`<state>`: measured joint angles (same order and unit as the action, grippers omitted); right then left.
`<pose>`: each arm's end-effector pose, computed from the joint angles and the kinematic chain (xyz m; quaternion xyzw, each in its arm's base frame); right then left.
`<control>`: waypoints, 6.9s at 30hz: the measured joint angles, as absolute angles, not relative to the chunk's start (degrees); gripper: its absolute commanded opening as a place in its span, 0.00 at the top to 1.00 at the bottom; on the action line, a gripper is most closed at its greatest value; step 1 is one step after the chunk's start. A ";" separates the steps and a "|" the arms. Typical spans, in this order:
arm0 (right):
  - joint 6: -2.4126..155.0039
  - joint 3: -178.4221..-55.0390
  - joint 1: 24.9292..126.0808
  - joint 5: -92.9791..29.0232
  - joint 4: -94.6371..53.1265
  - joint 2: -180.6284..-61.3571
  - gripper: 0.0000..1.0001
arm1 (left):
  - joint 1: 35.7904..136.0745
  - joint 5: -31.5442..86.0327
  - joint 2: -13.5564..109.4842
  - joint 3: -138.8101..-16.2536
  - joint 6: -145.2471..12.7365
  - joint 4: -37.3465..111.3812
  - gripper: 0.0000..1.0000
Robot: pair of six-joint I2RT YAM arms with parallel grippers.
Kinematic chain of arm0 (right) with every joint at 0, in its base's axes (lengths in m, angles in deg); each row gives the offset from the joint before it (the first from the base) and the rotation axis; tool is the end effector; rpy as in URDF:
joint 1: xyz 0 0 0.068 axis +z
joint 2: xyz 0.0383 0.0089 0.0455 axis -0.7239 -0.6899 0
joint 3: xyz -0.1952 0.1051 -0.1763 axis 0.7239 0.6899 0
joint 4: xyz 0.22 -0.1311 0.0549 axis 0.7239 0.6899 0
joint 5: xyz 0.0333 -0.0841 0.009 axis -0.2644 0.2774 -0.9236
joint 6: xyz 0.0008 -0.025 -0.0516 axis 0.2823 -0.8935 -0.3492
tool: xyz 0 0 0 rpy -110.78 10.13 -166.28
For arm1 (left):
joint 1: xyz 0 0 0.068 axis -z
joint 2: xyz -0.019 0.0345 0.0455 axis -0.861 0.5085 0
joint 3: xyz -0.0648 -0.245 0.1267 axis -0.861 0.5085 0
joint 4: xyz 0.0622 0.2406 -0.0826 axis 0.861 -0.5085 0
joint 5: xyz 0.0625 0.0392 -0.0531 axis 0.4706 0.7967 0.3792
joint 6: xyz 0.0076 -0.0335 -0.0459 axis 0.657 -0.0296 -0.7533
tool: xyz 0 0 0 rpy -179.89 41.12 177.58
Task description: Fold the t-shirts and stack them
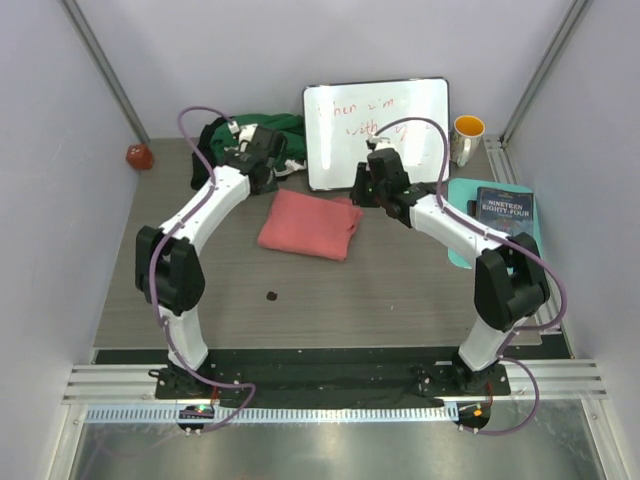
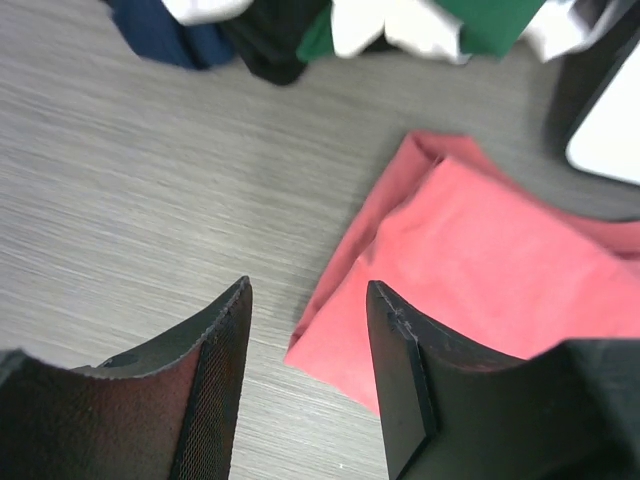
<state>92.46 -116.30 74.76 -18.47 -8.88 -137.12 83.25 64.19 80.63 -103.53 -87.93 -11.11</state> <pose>0.3528 0.1859 0.2849 -0.0179 0.8839 0.1608 0.4389 0.3910 -0.1513 0.3008 -0.1485 0.9172 0.0724 0.3625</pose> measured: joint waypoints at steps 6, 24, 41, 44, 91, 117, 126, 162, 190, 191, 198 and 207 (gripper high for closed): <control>92.03 -116.75 75.59 -23.30 -8.62 -142.19 0.73 | 83.51 63.58 75.93 -103.05 -87.89 -10.12 0.57; 91.81 -120.67 76.11 -24.22 -8.92 -156.66 0.76 | 98.76 57.96 84.85 -89.98 -87.91 -2.67 0.63; 88.79 -127.79 76.11 -22.16 -12.86 -160.79 0.73 | 101.85 58.09 82.90 -80.21 -91.60 5.99 0.63; 88.00 -127.77 76.11 -21.81 -12.95 -160.53 0.72 | 103.11 58.23 80.98 -77.26 -92.70 7.67 0.63; 104.51 -89.32 92.33 -27.91 -2.98 -127.42 0.85 | 100.86 58.77 83.56 -82.16 -92.26 -5.25 0.87; 107.92 -84.73 92.46 -14.62 -0.25 -105.56 0.56 | 93.74 54.60 71.30 -71.01 -93.18 -0.90 0.37; 109.12 -72.14 87.13 -19.98 -8.92 -106.85 0.55 | 89.10 45.37 69.26 -64.37 -93.48 5.29 0.36; 103.13 -78.13 78.02 -36.00 -27.79 -128.92 0.60 | 83.31 25.44 68.67 -54.51 -97.72 26.55 1.00; 98.76 -89.41 78.02 -29.33 -6.59 -115.55 0.59 | 84.05 57.02 67.69 -64.96 -99.06 -13.38 1.00; 98.58 -90.11 78.02 -29.33 -6.00 -115.26 0.59 | 83.95 58.25 67.60 -65.20 -99.06 -14.80 1.00; 97.73 -94.72 78.02 -29.51 -3.70 -113.43 0.58 | 80.10 63.97 64.13 -67.91 -97.15 -22.73 1.00; 96.49 -96.91 78.02 -30.05 -2.39 -113.41 0.57 | 68.27 65.33 62.60 -68.56 -91.23 -26.93 1.00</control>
<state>96.49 -96.91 78.02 -30.05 -2.39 -113.41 68.27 65.33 62.60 -68.56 -91.23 -26.93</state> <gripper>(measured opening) 0.429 0.045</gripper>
